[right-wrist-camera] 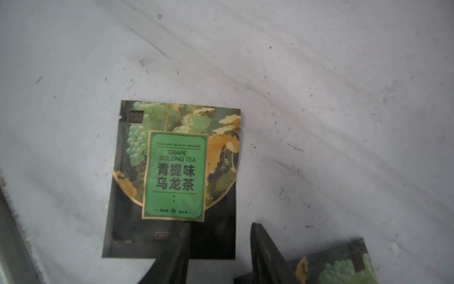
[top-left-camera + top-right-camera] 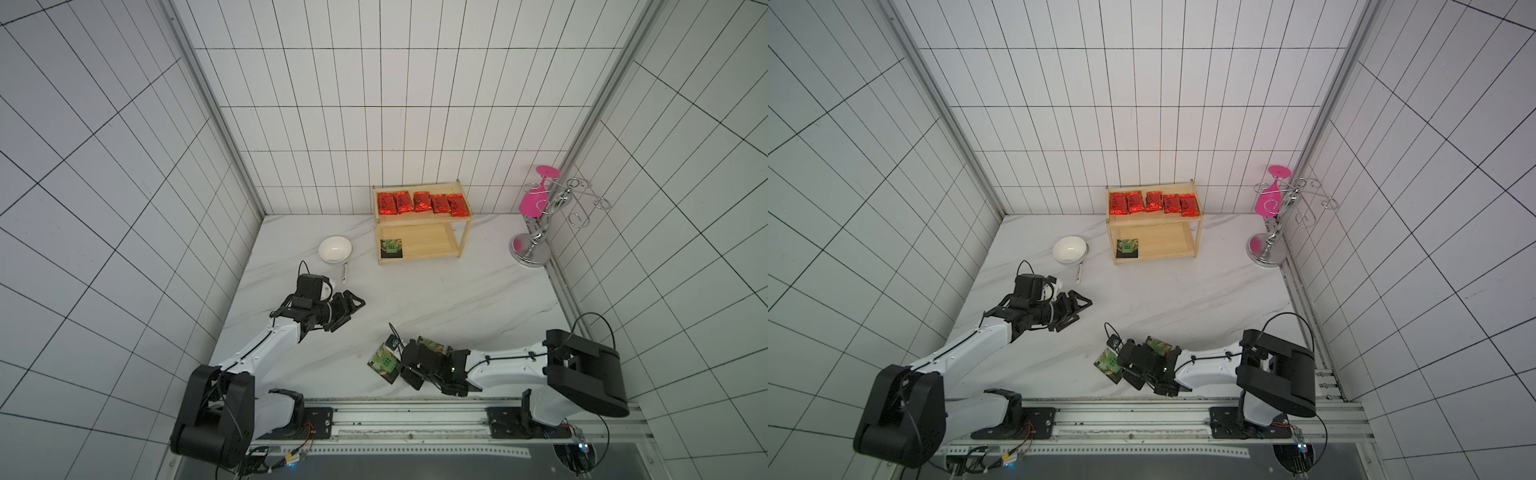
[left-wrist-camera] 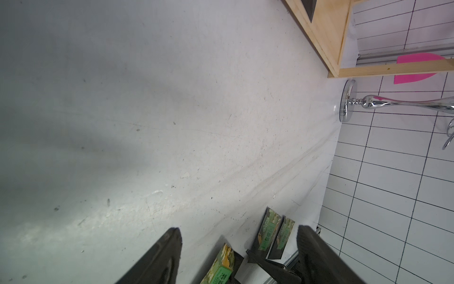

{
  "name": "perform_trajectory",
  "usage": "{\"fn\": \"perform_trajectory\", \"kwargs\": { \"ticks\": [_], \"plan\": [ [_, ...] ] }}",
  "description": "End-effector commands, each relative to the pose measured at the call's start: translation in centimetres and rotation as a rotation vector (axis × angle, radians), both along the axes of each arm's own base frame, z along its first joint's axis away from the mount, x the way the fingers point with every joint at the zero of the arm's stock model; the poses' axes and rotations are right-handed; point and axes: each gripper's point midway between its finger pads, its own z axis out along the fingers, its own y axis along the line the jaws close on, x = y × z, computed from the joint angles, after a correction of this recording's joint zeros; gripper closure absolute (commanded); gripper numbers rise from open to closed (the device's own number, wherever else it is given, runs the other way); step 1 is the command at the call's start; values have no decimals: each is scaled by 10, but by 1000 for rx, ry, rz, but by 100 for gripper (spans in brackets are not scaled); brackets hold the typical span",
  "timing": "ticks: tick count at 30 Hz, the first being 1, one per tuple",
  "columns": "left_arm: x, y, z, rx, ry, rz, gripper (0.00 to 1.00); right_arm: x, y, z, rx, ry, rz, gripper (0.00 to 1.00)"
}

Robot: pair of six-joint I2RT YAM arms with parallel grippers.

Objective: Place the tea bags on the shelf by color
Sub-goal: Move the tea bag to the center of the board.

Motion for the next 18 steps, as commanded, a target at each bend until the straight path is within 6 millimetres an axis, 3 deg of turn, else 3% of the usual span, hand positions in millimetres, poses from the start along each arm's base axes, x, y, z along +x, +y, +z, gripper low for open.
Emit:
{"fn": "perform_trajectory", "kwargs": {
  "ticks": [1,4,7,11,14,18],
  "plan": [
    [-8,-1,-5,-19,11,-20,22,8,9,-8,-18,43,-4,56],
    [-23,5,-19,10,68,-21,22,11,15,-8,-18,59,5,55],
    [-28,16,-25,18,104,6,22,7,19,12,13,49,43,51],
    [-24,29,-24,5,116,51,22,-7,22,30,8,-59,115,23],
    [-23,31,-24,3,114,64,22,-6,25,20,-31,-119,115,10],
    [-24,31,-27,-2,111,71,22,12,26,-9,-101,-171,76,3]
  ]
}}
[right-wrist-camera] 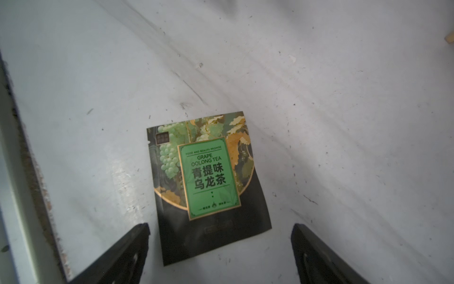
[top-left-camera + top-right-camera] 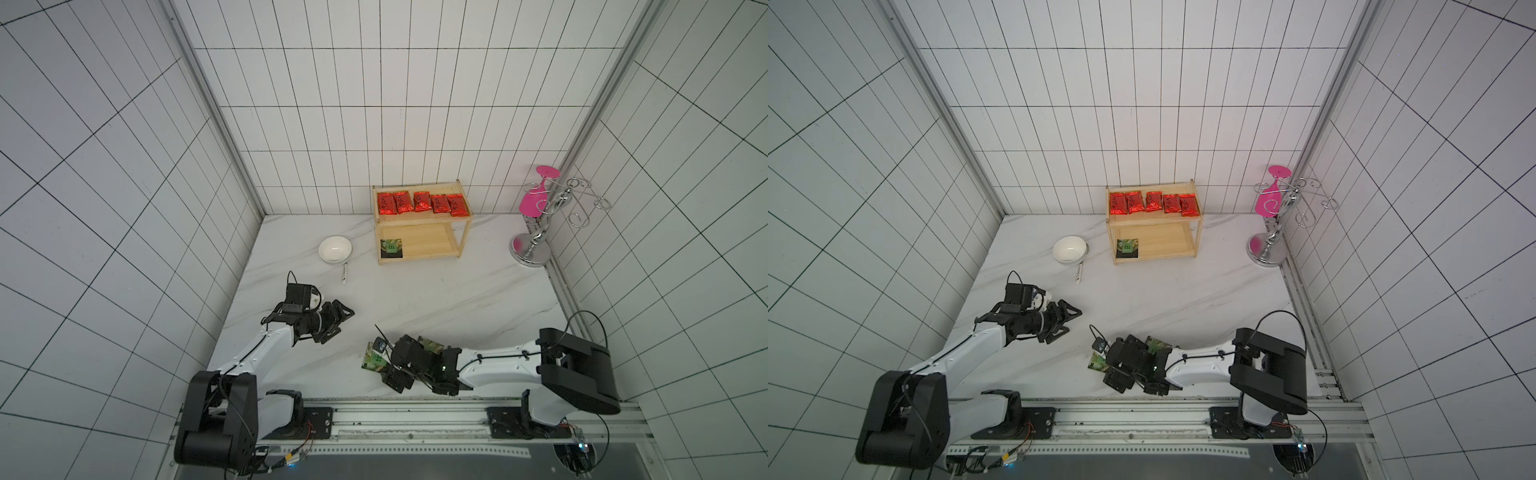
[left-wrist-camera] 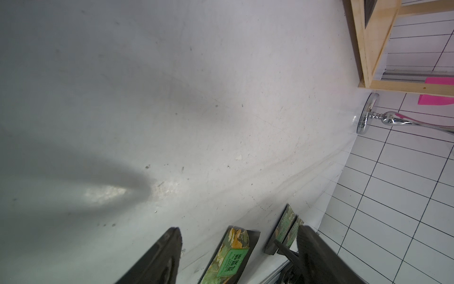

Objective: Place the tea bags on the shelf by color
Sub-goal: Move the tea bag to the center of the board.

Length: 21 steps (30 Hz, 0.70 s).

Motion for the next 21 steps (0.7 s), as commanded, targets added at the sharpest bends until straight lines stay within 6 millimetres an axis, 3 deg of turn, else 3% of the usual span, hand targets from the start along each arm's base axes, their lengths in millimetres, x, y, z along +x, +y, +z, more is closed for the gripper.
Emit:
{"fn": "perform_trajectory", "kwargs": {
  "ticks": [1,7,11,14,16,17,19,21],
  "plan": [
    [-3,-1,-1,-13,-19,-7,22,27,0,-18,-85,-91,-49,3],
    [-9,-2,-7,-23,-10,-19,22,68,5,-26,-64,-43,-149,3],
    [-7,-7,0,-38,-40,-38,23,87,5,-27,-46,-10,-193,5],
    [-3,-21,10,-36,-92,-70,30,86,9,9,59,59,-195,8],
    [1,-47,17,-53,-140,-120,31,72,19,51,209,153,-157,12],
    [4,-56,19,-51,-151,-134,34,69,18,61,258,176,-167,13],
    [11,-68,18,-32,-145,-166,38,71,8,74,367,273,-218,17],
    [18,-74,11,-14,-123,-176,43,78,-6,69,431,357,-267,27]
  ]
}}
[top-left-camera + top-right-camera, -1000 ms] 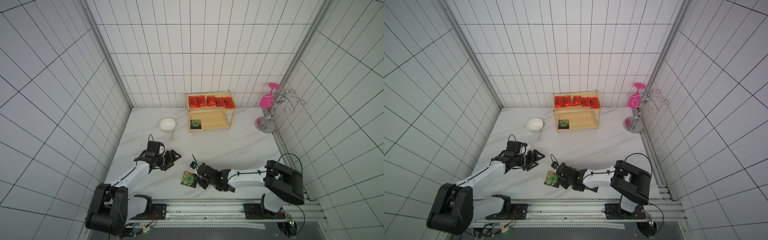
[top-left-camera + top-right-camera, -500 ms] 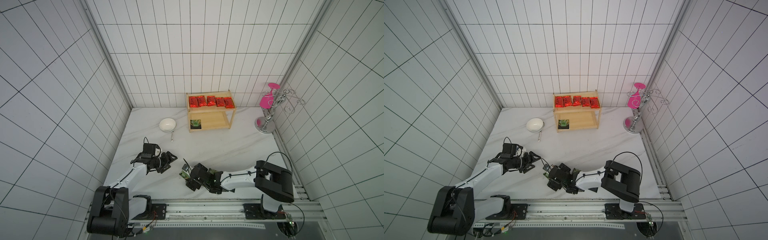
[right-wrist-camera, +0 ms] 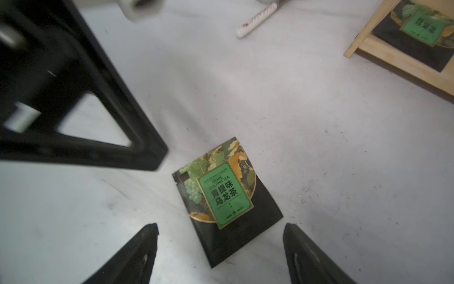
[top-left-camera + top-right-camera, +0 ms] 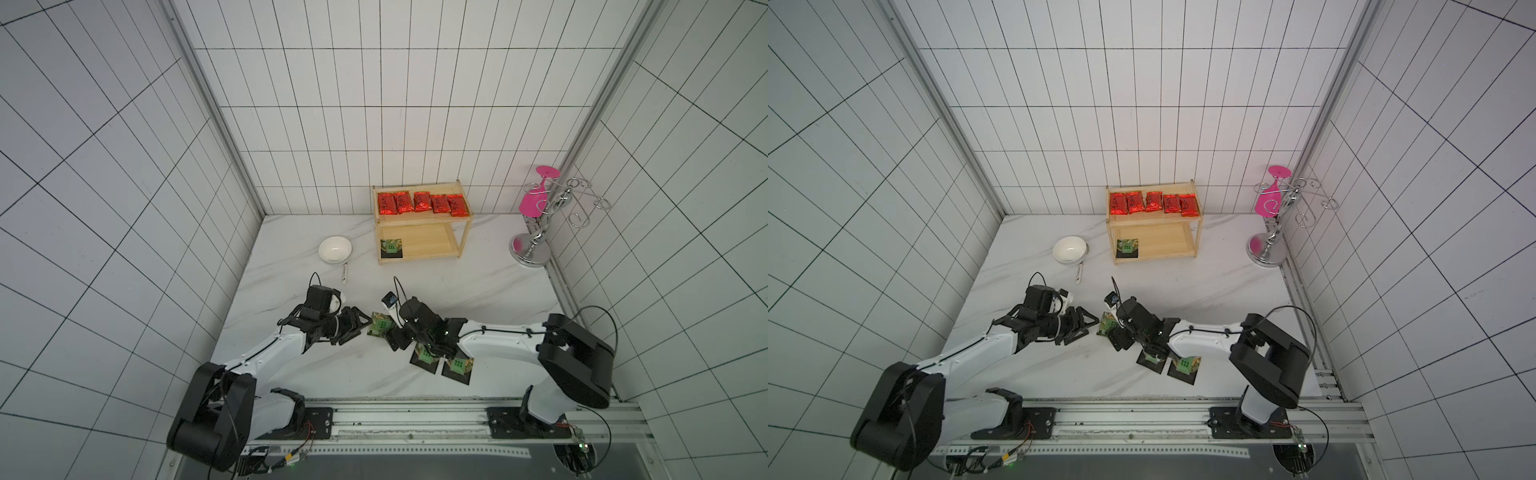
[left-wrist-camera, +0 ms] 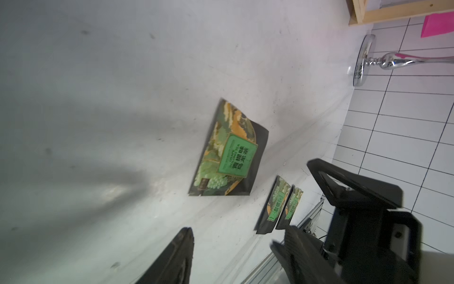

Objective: Place the tea bags on the shelf by color
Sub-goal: Move the tea bag to the center of the board, then pick up the tea bag from the center of the board.

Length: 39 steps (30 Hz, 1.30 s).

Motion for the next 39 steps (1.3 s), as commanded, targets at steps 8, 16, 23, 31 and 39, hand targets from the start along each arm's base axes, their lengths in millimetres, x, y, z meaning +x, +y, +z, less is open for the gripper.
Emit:
{"fn": "perform_trajectory", "kwargs": {
  "ticks": [8,16,23,31,39],
  "plan": [
    [23,-21,-6,63,-46,1,46,32,-23,-21,331,534,-44,47],
    [16,-18,-27,102,-6,2,46,52,-34,-54,344,728,-117,54],
    [13,-22,-37,105,16,-9,46,57,-36,-67,336,822,-167,54],
    [8,-16,-41,136,15,-9,46,59,-29,-74,343,907,-203,55],
    [5,-11,-52,143,41,0,45,58,-10,-71,383,1030,-225,60]
  ]
}}
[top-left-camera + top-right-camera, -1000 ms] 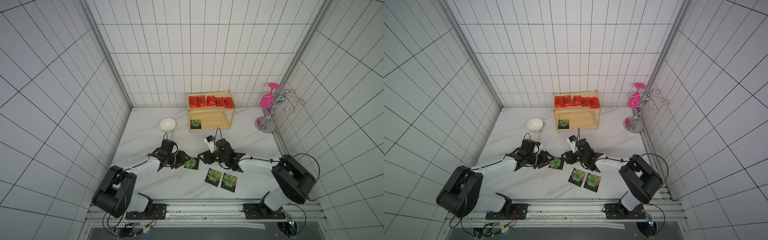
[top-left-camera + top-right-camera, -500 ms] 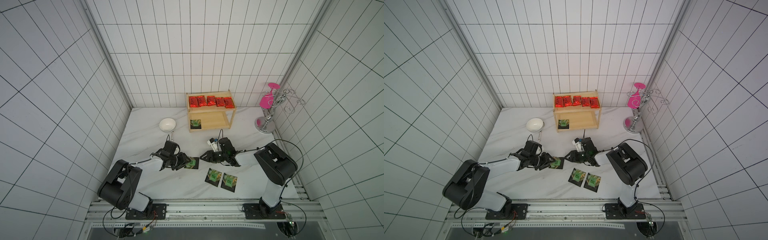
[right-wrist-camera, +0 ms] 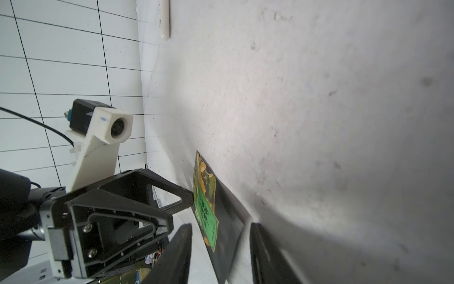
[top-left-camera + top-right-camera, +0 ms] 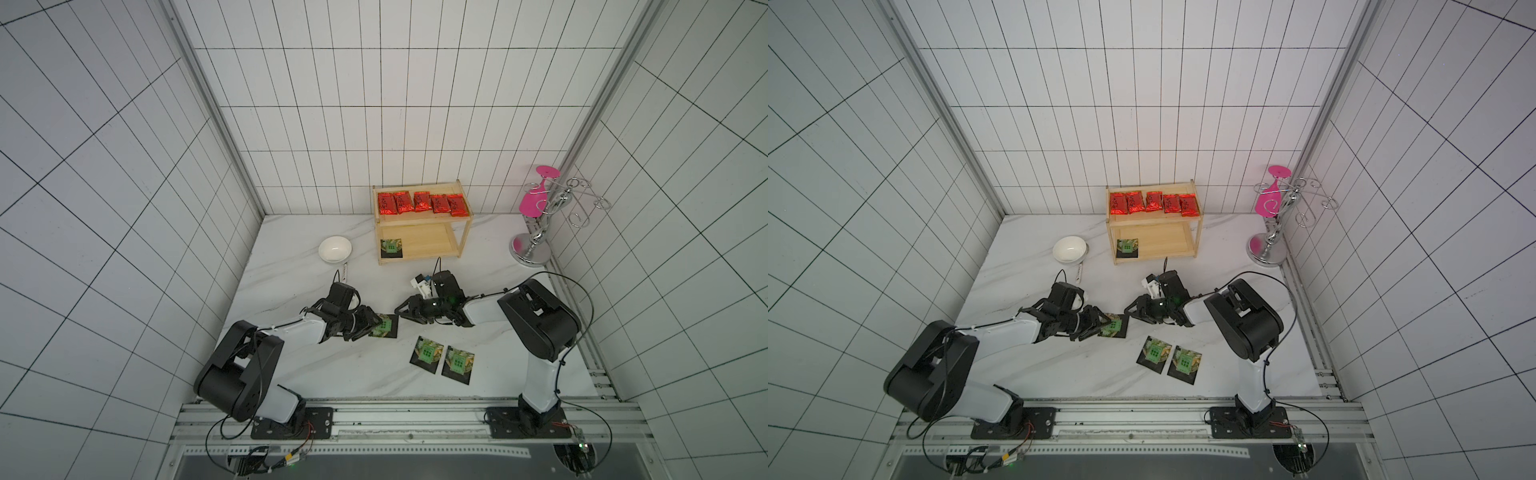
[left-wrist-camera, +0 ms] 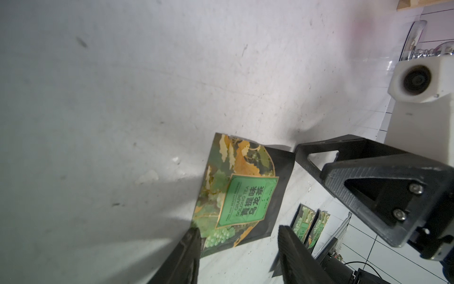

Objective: Place the tea bags on the shelf by color
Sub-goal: Pick up the tea bag from the center of the board.

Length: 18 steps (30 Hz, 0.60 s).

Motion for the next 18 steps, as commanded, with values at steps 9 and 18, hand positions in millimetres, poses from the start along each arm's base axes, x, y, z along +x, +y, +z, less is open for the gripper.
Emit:
{"fn": "perform_trajectory", "kwargs": {
  "ticks": [9,18],
  "plan": [
    [-7,15,-20,33,31,25,46,-4,26,3,70,134,8,67],
    [4,20,-2,-5,6,32,45,1,28,11,73,102,-3,96]
  ]
}}
